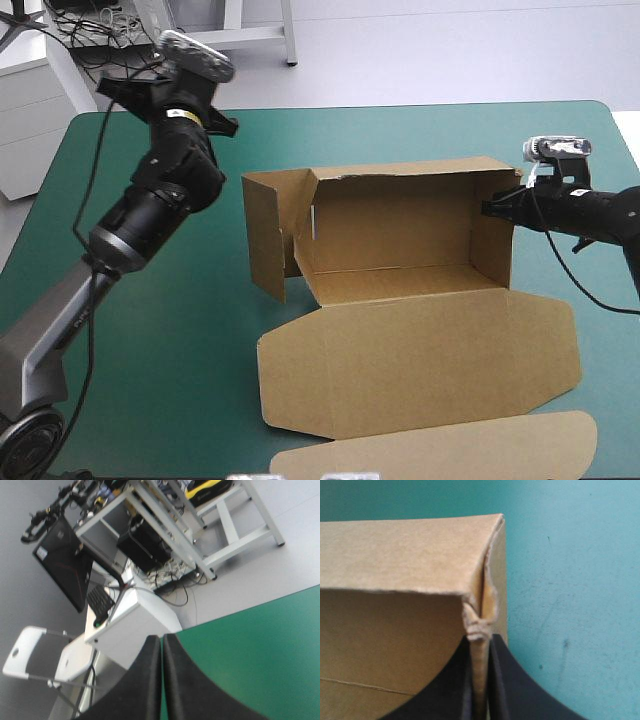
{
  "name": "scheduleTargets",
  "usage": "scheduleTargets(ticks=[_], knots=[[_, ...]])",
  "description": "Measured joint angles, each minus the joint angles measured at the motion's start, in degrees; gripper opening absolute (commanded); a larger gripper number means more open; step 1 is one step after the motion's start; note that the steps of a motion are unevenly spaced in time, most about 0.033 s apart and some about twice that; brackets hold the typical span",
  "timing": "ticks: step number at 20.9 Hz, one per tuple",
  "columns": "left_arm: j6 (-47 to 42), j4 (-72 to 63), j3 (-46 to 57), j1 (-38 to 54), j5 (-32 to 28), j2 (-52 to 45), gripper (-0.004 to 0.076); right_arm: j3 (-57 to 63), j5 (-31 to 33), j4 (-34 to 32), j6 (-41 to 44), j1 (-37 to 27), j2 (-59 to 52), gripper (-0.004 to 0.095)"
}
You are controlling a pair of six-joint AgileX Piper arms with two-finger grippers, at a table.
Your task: Fold the box
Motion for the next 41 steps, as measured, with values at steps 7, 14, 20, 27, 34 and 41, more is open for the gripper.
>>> scheduleTargets(ticks=[7,14,20,27,34,41], knots=[[16.89,-28.22,6.68,16.2,0.02,-3.2,-0.0004,-1.06,6.96,-1.76,8.58,0.0,-5.02,-0.0002],[28.13,-39.55,12.58,17.78,1.24,-3.44,-0.0004,-1.45,3.83,-0.95,9.05,0.0,2.22,-0.0002],[32.91,-51.49,12.58,26.41,1.24,-3.45,-0.0004,-1.45,1.51,-0.88,7.06,0.0,6.43,0.0012],[41.32,-62.73,12.59,39.57,6.66,-3.5,-0.0004,-1.85,2.39,-1.11,8.25,0.0,8.71,0.0292],[44.66,-64.33,12.59,42.89,9.71,-3.5,-0.0004,-12.17,6.47,-2.32,8.82,0.11,11.85,0.0494],[44.66,-64.7,12.59,42.92,7.73,-3.5,-0.0004,-25.01,10.5,-2.32,10.87,0.11,11.92,0.0494]])
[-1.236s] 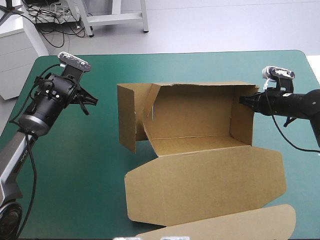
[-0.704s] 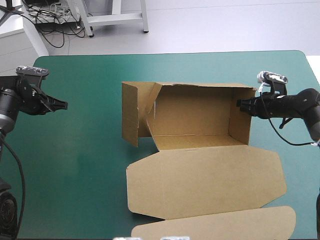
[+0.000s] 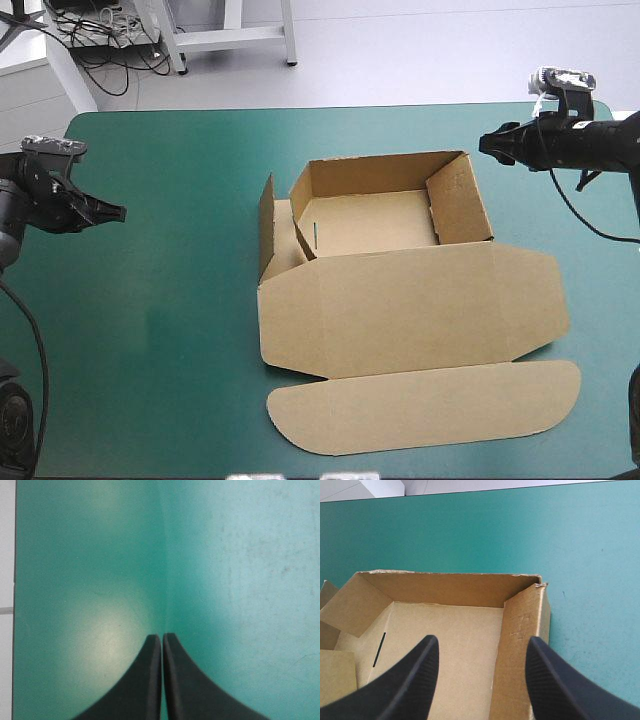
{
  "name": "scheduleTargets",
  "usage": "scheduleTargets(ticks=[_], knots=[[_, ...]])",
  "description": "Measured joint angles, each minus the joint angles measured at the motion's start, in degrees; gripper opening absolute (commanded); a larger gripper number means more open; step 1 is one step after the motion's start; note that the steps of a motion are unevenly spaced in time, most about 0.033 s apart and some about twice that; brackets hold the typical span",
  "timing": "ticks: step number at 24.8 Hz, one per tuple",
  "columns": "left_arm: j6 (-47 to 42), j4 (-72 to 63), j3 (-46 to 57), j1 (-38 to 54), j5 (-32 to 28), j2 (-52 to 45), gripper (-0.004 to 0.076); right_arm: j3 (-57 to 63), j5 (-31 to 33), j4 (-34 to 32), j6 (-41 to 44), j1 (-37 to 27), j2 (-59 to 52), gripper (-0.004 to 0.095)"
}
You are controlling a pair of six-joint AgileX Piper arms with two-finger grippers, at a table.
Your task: Fold the box
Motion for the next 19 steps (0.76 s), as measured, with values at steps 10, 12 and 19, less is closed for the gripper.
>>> scheduleTargets(ticks=[10,12,19], knots=[[0.02,-0.5,0.0,0.0,3.37,0.0,-0.001,-0.29,3.93,-0.04,1.54,0.0,9.83,0.0494],[0.02,-1.49,0.0,0.0,3.82,0.0,-0.001,-0.29,3.93,-0.04,1.56,0.0,13.2,0.0494],[0.07,-5.92,0.0,0.0,3.92,0.0,-0.001,-0.29,4.28,-0.06,1.61,0.0,19.35,0.0494]])
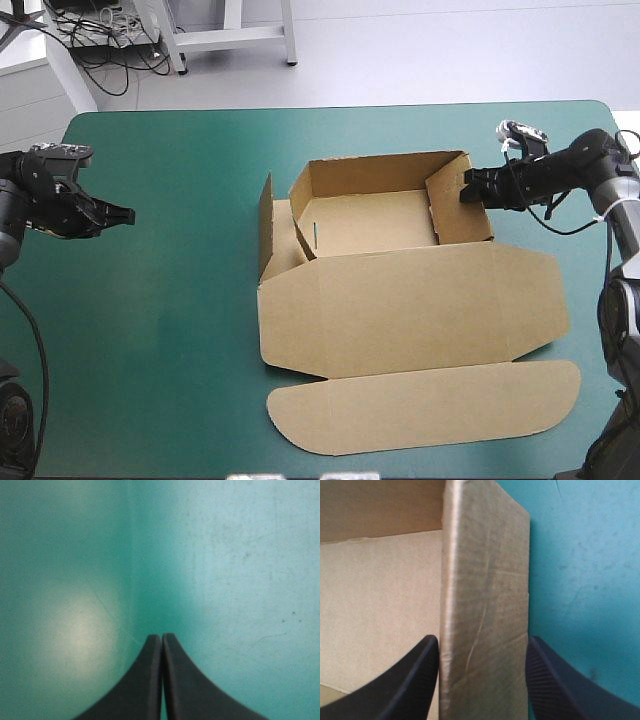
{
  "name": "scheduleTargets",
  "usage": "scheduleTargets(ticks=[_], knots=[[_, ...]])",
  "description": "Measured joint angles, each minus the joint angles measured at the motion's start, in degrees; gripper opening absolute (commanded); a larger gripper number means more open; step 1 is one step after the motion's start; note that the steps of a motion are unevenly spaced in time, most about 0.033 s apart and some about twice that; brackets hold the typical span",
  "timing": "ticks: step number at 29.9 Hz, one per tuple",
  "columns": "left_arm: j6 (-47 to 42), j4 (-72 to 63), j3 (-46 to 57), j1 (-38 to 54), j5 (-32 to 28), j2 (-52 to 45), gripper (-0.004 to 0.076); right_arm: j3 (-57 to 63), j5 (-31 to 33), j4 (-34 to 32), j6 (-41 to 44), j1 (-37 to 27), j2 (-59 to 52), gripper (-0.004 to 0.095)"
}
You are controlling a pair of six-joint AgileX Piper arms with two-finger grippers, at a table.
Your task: Fold the box
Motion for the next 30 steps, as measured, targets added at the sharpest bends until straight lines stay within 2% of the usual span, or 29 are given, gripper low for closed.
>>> scheduleTargets(ticks=[3,6,9,11,13,17,30], knots=[[-0.06,-1.02,0.0,0.0,0.0,0.0,-0.001,0.0,0.39,0.0,-0.05,0.0,1.64,0.049],[-0.06,-1.9,0.0,0.0,0.0,0.0,-0.001,0.0,0.91,0.0,-0.05,0.0,2.57,0.0431],[-0.06,-2.74,0.0,0.0,0.0,0.0,-0.001,-0.11,1.81,0.05,-0.05,0.0,3.09,0.0265],[-0.06,-3.3,0.0,0.0,0.0,0.0,-0.001,-0.22,2.73,-0.16,-0.05,0.0,3.13,0.0099],[-0.06,-3.72,0.0,0.0,0.0,0.0,-0.001,-0.45,2.9,-1.38,-0.11,0.0,3.13,-0.0019],[-0.06,-3.89,0.0,0.0,0.0,0.0,-0.001,-0.69,3.39,-3.78,-0.11,-0.29,3.13,-0.0009],[0.35,-4.17,0.0,0.0,-0.22,0.0,-0.001,-3.07,11.13,-5.03,-0.11,-0.18,2.73,-0.0014]])
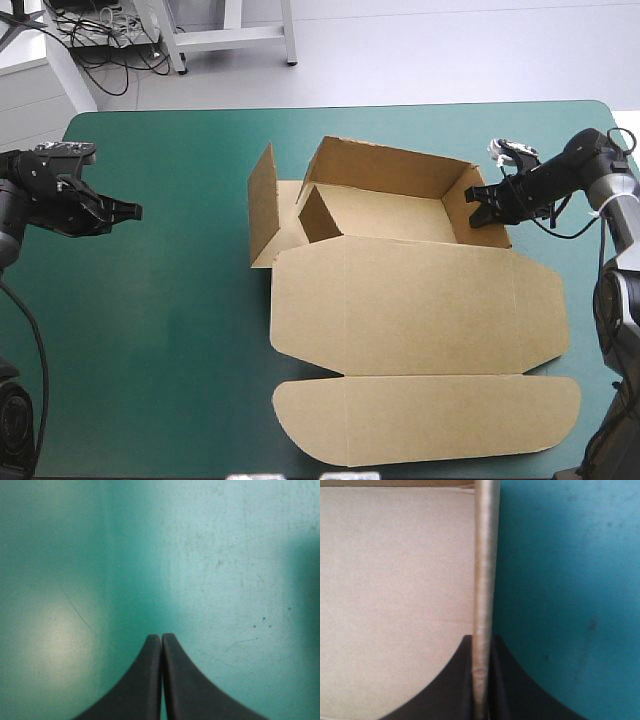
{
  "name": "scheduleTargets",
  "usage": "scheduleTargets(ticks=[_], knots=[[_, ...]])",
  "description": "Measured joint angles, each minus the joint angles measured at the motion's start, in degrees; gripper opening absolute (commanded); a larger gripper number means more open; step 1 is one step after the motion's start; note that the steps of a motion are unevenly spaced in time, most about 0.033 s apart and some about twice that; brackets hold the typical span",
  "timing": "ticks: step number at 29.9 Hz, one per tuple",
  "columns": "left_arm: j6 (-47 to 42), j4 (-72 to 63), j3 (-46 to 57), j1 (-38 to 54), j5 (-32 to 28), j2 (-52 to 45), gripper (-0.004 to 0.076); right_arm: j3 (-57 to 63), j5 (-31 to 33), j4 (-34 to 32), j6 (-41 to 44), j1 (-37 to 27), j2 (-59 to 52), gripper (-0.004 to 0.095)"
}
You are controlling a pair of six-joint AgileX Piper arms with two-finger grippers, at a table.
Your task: Fold the box
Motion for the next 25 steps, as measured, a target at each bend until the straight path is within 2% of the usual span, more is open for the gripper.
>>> scheduleTargets(ticks=[5,8,12,15,21,25], knots=[[0.0,-0.86,0.0,0.0,-0.37,0.0,0.0032,-1.69,0.56,-0.34,0.0,0.05,-2.7,-0.0015],[0.0,-1.98,0.0,0.0,-1.11,0.0,0.0142,-1.81,0.78,-0.34,0.0,0.05,-4.49,-0.0015],[-0.05,-5.46,0.0,0.0,-2.03,0.0,0.0326,-1.8,1.13,-0.05,0.0,0.05,-5.5,-0.0014],[-0.05,-9.76,0.0,0.0,-2.22,0.22,0.0419,-1.8,1.18,1.45,0.0,0.05,-5.58,-0.0015],[0.2,-20.61,0.0,0.0,-1.25,2.29,0.0433,-1.8,1.18,8.32,-0.23,0.37,-5.58,-0.0014],[3.84,-29.89,0.0,0.0,0.68,3.4,0.0434,-1.8,0.97,9.61,-0.23,2.3,-5.58,-0.0014]])
